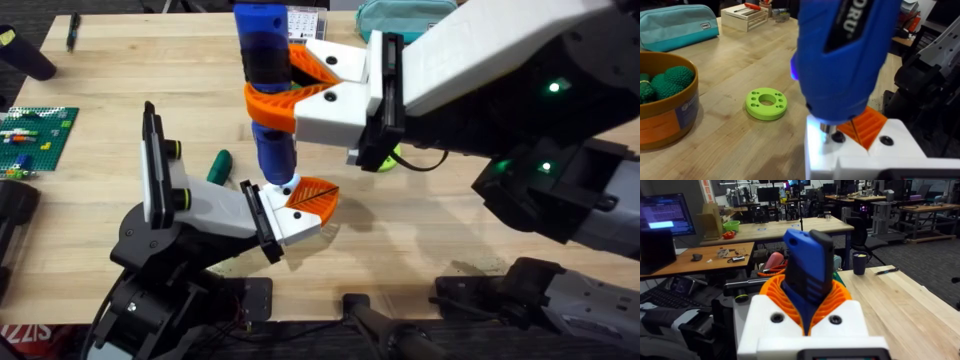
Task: Pick up the gripper from the table and insert it into the empty holder that is missing its gripper. Then pick up a screw, insert it into the mounting hole, and use the screwdriver to tighten it. Finally, clean up the table by picking up the vegetable and placing it into the bucket.
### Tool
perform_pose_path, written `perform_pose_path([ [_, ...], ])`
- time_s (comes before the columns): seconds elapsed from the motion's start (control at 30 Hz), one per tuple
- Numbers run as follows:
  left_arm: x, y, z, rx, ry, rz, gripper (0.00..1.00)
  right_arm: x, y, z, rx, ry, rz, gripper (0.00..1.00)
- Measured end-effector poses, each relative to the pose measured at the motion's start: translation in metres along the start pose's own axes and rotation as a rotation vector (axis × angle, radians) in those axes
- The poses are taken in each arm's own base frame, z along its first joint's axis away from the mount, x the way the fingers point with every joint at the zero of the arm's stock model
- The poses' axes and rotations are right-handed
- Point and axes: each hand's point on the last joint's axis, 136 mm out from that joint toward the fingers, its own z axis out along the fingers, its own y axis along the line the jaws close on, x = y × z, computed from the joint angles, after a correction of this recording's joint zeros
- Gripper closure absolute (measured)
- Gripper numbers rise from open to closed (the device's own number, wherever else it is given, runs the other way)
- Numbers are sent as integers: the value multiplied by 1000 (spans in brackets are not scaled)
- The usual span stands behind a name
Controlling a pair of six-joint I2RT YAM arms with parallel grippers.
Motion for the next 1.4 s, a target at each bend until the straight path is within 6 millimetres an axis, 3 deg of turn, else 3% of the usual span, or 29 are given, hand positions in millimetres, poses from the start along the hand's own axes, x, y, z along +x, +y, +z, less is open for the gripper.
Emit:
perform_pose_path([
  [0.47,0,0,0,0,-1,-6,989,-6,-4,-4,17,-28,-17,958],
  [0.8,0,0,0,-1,-1,-6,989,-33,9,-15,1,-92,-55,958],
  [1.4,0,0,0,-1,-1,-6,989,-20,5,-13,10,-48,-21,958],
])
